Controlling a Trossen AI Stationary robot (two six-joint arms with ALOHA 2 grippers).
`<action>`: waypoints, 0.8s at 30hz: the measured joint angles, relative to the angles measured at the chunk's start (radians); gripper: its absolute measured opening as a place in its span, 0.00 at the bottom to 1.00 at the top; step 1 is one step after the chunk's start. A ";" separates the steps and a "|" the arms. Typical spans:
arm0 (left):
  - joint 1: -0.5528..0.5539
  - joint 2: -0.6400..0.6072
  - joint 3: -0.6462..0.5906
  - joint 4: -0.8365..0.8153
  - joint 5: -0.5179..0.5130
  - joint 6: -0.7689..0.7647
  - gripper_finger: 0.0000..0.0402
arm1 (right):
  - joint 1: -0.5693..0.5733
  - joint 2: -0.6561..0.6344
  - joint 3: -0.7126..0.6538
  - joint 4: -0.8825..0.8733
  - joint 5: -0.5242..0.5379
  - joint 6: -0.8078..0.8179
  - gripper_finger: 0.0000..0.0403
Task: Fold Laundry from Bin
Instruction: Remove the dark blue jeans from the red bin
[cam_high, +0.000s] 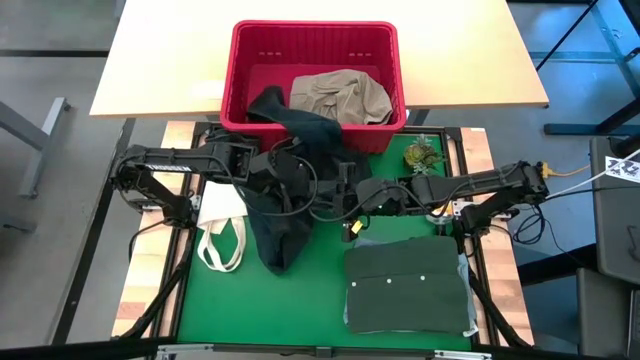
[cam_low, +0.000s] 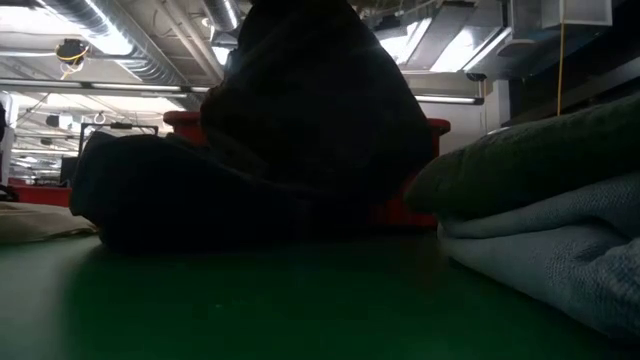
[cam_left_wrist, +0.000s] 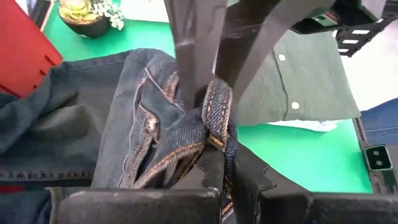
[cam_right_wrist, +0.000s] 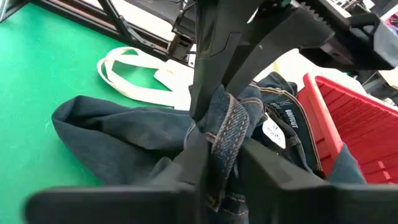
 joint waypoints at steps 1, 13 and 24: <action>-0.001 0.000 0.000 0.001 -0.010 0.000 0.03 | 0.000 0.000 0.000 -0.001 0.001 0.000 0.12; -0.001 -0.001 0.000 0.048 -0.142 0.063 0.32 | 0.001 -0.072 0.000 -0.216 0.002 0.017 0.03; 0.029 -0.001 0.000 0.104 -0.299 0.141 0.45 | 0.001 -0.264 0.000 -0.571 -0.093 0.199 0.02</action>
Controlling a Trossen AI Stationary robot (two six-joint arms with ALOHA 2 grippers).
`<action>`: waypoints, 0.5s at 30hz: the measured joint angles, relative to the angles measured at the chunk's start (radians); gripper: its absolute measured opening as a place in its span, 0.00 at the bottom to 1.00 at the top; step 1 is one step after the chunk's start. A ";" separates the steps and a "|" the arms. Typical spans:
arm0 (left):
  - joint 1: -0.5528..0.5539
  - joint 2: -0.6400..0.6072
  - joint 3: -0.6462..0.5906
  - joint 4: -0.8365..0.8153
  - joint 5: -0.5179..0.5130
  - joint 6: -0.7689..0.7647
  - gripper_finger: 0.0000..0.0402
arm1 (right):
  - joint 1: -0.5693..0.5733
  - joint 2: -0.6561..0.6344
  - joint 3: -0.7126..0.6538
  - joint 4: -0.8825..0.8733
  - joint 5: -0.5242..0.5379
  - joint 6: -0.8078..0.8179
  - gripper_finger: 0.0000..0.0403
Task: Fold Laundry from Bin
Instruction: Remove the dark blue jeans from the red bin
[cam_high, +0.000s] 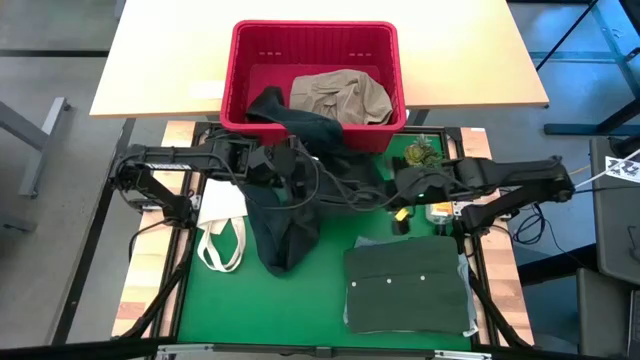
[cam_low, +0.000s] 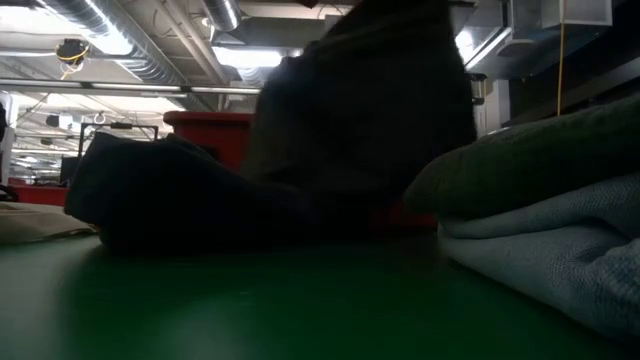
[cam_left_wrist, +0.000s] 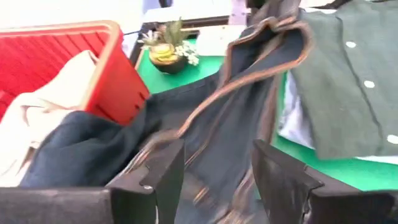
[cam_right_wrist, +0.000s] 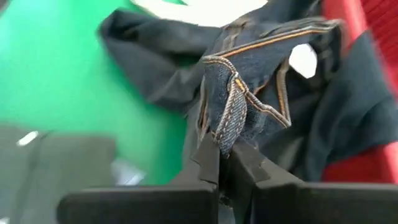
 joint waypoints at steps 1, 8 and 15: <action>0.005 0.000 0.000 0.007 -0.005 0.001 0.45 | 0.000 -0.015 0.000 -0.040 -0.024 0.020 0.02; 0.055 0.000 0.000 0.013 0.013 -0.069 0.45 | 0.000 -0.081 0.000 -0.310 -0.092 0.166 0.04; 0.118 0.000 0.000 0.000 0.082 -0.195 0.45 | 0.000 -0.078 0.000 -0.434 -0.087 0.222 0.03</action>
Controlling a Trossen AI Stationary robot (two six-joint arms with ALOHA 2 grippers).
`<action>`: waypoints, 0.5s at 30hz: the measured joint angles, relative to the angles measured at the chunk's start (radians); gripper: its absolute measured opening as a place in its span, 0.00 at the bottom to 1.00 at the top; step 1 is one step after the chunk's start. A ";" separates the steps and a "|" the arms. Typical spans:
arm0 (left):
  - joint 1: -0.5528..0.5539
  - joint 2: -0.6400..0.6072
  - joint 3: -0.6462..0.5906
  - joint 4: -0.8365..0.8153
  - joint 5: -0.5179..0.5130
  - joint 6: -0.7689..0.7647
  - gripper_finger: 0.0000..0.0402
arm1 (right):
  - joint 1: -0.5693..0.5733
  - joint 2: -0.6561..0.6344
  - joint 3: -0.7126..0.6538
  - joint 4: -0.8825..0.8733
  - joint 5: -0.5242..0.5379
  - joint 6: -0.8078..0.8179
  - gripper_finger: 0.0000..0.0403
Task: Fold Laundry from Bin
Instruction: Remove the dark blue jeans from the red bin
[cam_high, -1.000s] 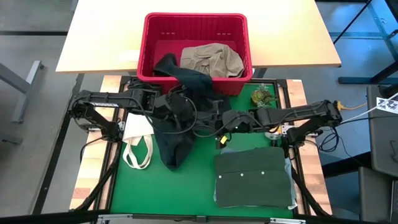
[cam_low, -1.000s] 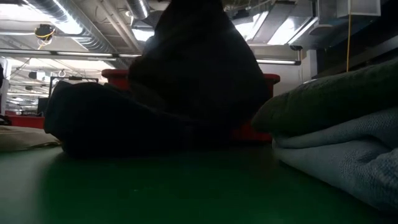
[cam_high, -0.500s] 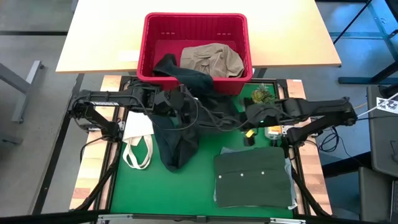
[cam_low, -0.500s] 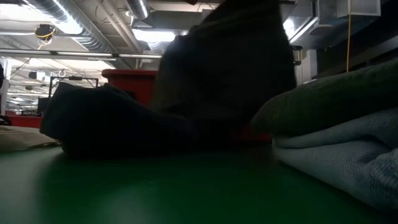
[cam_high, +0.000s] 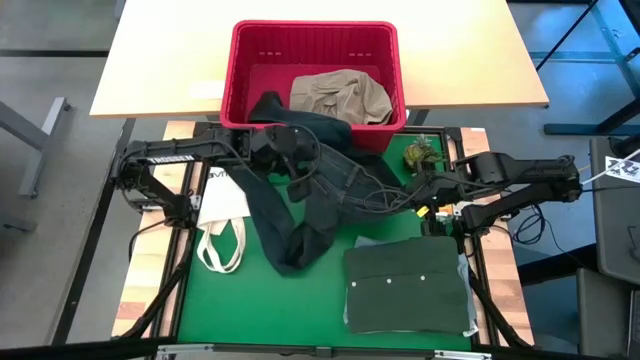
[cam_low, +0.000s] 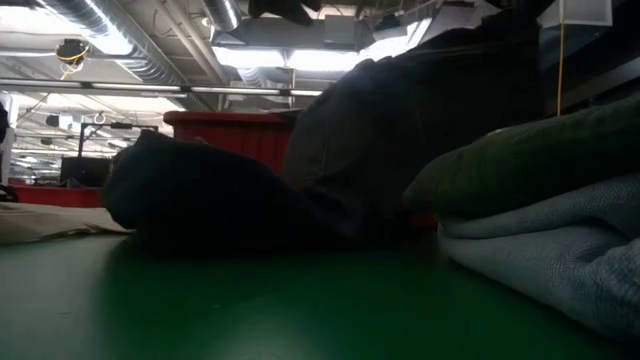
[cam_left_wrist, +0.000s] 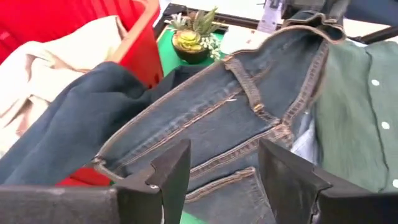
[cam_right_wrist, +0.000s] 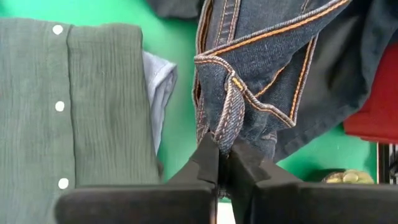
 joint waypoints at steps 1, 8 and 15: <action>0.009 0.000 0.000 0.000 0.000 0.000 0.45 | 0.000 0.000 0.000 -0.002 0.000 0.001 0.03; 0.085 0.007 -0.059 0.005 -0.002 -0.142 0.45 | 0.000 0.000 0.000 0.000 0.001 0.001 0.04; 0.156 0.007 -0.200 0.034 -0.011 -0.210 0.45 | 0.000 0.000 0.000 -0.001 0.001 0.001 0.04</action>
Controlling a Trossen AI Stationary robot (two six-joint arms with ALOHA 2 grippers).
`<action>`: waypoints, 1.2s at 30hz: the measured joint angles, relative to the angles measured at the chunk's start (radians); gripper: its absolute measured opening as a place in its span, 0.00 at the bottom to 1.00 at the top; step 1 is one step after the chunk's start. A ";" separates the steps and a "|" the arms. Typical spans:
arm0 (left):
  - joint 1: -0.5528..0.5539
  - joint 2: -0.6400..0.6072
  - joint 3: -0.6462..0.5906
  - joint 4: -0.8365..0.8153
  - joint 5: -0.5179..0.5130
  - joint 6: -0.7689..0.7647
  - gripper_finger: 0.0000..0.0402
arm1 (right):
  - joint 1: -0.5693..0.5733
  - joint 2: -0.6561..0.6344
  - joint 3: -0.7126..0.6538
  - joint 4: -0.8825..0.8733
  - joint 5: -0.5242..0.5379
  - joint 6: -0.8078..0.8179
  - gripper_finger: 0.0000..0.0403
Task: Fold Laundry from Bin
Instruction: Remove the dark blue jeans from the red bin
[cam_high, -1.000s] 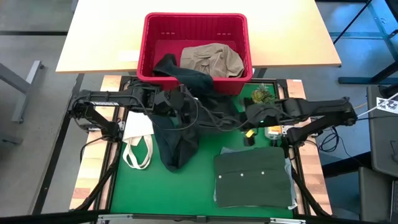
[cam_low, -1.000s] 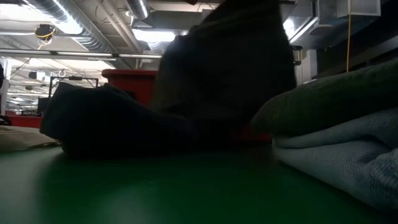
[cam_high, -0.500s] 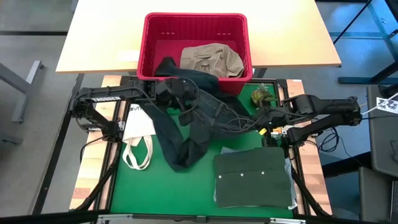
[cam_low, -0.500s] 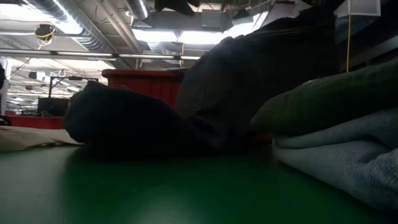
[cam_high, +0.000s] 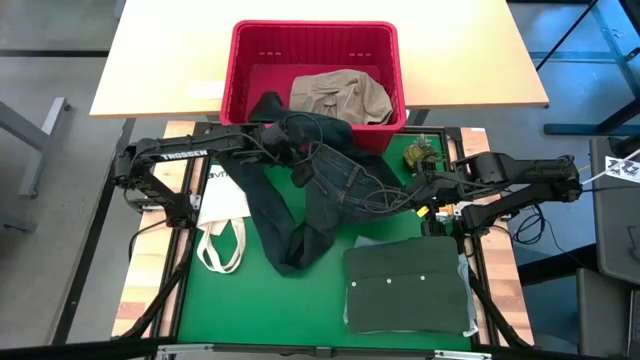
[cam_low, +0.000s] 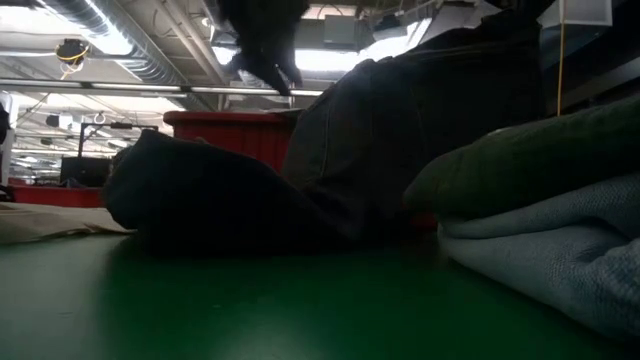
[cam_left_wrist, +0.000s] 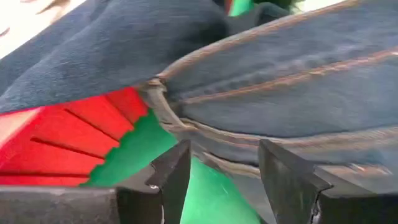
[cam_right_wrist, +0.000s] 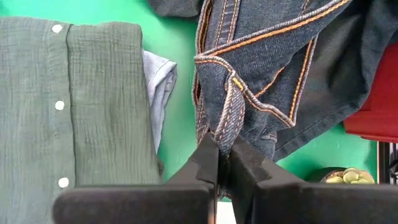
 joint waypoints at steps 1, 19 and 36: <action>0.010 0.000 -0.023 0.033 -0.007 -0.001 0.45 | 0.000 0.000 0.000 0.000 0.000 0.000 0.04; 0.107 0.000 -0.274 0.441 -0.037 -0.025 0.45 | 0.000 0.000 0.000 0.004 0.001 -0.001 0.05; 0.109 0.001 -0.310 0.534 -0.066 -0.017 0.16 | 0.000 0.000 0.000 0.010 0.035 -0.001 0.05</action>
